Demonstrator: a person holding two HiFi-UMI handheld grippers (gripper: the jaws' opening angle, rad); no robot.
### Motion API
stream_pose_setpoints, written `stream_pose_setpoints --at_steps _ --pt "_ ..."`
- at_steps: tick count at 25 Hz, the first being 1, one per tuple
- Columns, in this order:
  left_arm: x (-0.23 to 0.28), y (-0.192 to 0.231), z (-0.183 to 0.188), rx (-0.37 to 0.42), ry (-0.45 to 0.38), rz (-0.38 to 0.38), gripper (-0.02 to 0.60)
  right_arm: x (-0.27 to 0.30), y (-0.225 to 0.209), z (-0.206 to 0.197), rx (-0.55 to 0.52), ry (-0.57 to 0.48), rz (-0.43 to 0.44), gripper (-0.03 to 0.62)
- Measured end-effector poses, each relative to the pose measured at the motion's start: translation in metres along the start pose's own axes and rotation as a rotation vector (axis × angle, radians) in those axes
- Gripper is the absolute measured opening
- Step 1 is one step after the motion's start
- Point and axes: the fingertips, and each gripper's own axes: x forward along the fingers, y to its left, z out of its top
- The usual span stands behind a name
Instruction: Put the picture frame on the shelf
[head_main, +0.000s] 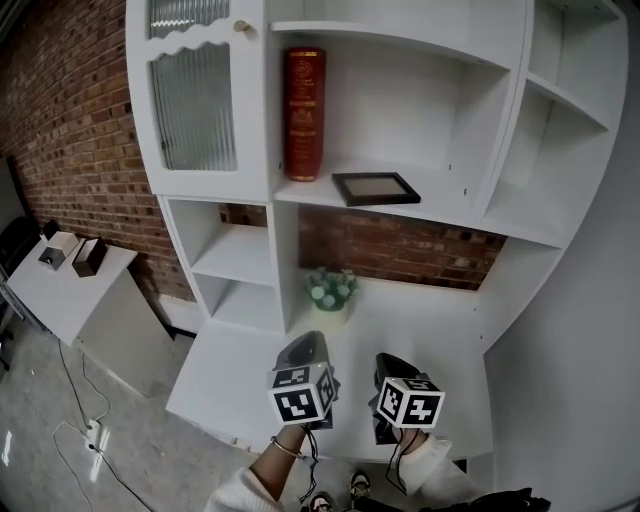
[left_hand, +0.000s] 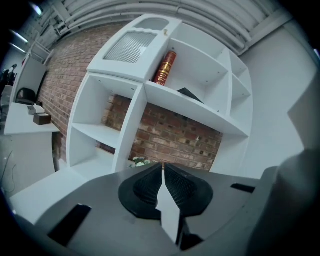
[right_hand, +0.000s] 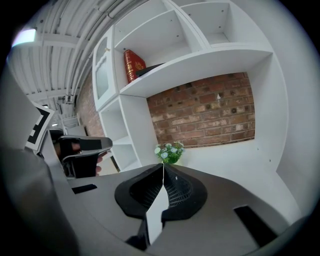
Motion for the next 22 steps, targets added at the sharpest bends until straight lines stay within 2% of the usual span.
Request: stream_pose_setpoints --at_steps 5,13,19,22 --pt "-0.007 -0.010 -0.034 -0.042 0.043 -0.037 0.008 -0.014 -0.005 -0.019 0.005 0.016 -0.011 0.025" --pt "-0.018 -0.032 -0.070 -0.057 0.095 -0.040 0.008 -0.042 -0.026 -0.037 0.036 0.013 -0.034 0.025" --pt "-0.025 -0.053 -0.084 -0.018 0.115 -0.018 0.008 -0.048 -0.033 -0.030 0.046 -0.011 0.003 0.025" --pt "-0.026 -0.058 -0.082 -0.022 0.109 0.005 0.008 -0.053 -0.032 -0.026 0.028 -0.017 0.033 0.025"
